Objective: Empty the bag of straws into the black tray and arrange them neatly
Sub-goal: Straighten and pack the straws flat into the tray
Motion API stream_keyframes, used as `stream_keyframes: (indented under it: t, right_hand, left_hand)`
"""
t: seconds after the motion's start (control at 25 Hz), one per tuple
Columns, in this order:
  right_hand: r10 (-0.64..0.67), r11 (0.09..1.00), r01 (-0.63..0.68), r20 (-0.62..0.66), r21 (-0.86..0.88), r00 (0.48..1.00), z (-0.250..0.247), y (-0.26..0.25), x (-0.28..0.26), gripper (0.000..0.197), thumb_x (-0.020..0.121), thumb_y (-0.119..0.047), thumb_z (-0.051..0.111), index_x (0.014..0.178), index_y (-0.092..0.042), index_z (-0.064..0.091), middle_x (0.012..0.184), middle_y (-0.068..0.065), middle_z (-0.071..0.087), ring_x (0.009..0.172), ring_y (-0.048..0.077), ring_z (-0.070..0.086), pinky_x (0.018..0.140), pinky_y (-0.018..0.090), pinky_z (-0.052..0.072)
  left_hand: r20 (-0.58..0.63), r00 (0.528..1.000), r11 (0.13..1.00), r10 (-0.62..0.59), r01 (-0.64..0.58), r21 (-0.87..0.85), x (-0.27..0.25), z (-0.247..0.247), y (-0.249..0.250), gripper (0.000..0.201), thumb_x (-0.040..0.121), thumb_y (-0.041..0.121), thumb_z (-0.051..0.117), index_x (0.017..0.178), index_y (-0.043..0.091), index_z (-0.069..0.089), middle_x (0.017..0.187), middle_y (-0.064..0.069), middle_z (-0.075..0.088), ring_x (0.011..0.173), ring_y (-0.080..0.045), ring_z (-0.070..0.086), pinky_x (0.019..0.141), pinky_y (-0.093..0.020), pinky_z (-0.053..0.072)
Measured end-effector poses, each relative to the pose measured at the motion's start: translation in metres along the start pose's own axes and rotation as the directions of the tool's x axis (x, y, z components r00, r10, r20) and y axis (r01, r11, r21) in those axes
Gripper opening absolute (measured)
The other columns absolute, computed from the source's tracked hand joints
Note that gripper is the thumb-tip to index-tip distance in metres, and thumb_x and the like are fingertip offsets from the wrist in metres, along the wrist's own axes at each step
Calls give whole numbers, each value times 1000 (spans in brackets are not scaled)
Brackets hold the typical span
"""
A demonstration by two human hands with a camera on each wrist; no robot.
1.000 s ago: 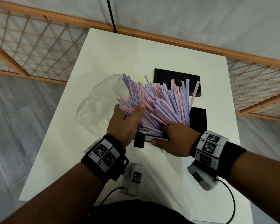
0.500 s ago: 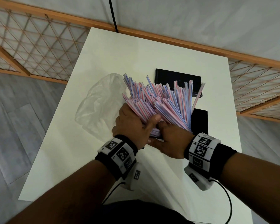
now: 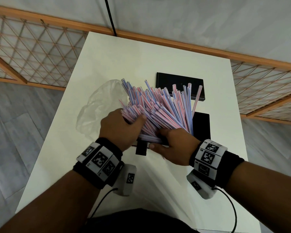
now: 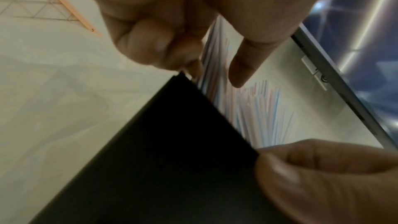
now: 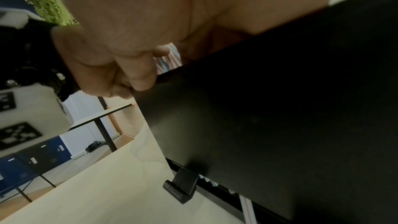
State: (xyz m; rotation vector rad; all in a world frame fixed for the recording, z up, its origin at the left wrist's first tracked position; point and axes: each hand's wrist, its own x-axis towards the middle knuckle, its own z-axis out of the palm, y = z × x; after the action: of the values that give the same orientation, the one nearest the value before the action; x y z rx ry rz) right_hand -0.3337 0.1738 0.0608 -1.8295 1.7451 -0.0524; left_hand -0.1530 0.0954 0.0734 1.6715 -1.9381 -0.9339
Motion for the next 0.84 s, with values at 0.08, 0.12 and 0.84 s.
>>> stream_keyframes:
  t: [0.08,0.12,0.84]
  right_hand:
    - [2,1000,-2,-10,18,1000,0,-5,2,41,90,-60,50,95,-20,56,77,-2,63,71,20,60,69,34,50]
    - [10,999,-10,-10,38,1000,-1,-7,2,39,90,-59,51,94,-20,54,77,-2,61,71,20,59,69,33,49]
    - [104,995,-102,-80,22,991,-14,-3,2,31,92,-61,44,89,-30,42,78,-1,56,66,26,56,65,32,52]
  left_hand:
    - [28,999,1000,20,-21,10,0,-4,10,37,93,50,63,67,23,64,62,14,56,70,-12,54,57,-19,32]
    - [39,999,999,26,-28,36,1,-4,14,41,94,48,62,61,23,58,57,15,51,66,-12,50,54,-17,29]
    - [-364,916,986,169,-158,60,2,-36,13,56,79,59,72,102,11,57,95,-4,55,76,-13,41,66,-22,29]
